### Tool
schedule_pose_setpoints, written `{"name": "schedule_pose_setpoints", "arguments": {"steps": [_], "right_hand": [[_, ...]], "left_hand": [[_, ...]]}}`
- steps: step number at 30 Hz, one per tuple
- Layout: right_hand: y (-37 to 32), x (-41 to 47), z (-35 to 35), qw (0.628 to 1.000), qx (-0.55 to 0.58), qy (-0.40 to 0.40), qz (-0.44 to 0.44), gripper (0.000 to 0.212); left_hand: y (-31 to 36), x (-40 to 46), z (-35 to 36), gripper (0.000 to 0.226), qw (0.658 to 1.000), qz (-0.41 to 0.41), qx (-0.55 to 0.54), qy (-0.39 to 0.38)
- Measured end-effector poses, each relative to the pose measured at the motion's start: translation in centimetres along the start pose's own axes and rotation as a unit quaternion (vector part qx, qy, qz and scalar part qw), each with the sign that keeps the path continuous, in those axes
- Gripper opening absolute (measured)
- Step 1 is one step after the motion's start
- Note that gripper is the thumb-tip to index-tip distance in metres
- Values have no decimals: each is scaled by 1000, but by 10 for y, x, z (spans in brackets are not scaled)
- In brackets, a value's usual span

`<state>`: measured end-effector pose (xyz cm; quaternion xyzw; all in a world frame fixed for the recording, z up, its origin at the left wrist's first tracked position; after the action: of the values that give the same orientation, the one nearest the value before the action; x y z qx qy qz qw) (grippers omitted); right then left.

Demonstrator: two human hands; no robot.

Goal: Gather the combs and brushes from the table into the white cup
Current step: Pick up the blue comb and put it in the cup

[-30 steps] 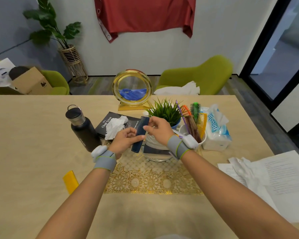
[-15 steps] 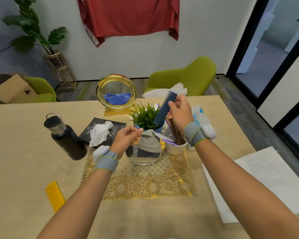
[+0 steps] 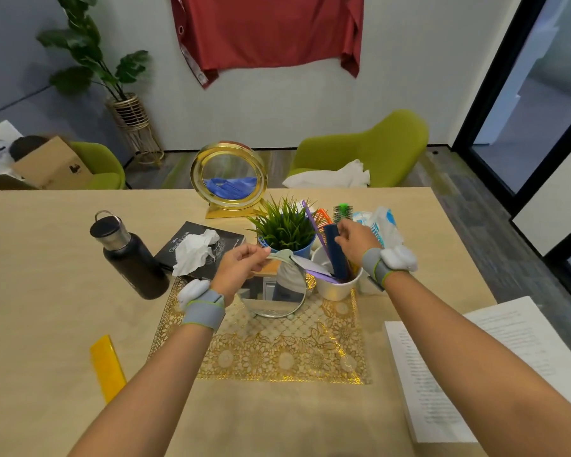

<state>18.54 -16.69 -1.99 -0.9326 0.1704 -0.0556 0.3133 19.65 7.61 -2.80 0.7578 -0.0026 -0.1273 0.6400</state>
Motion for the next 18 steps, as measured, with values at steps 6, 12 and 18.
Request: {"name": "schedule_pose_setpoints", "arguments": {"steps": [6, 12, 18], "right_hand": [[2, -1, 4, 999, 38, 3, 0, 17], [-16, -3, 1, 994, 92, 52, -8, 25], [-53, -16, 12, 987, 145, 35, -67, 14]], "left_hand": [[-3, -3, -6, 22, 1000, -11, -24, 14], [-8, -1, -9, 24, 999, -21, -28, 21], [-17, 0, -21, 24, 999, -31, -7, 32]]}}
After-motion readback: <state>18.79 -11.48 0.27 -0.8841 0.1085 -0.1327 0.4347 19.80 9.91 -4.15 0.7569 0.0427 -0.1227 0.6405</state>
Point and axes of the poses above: each hand's wrist, its own x-axis towards the middle knuckle, its own z-axis out of the palm, y = z × x, the point moved 5 cm from there along x, towards the middle knuckle, and after that the axes turned 5 degrees about y, right-handed, at the moved point
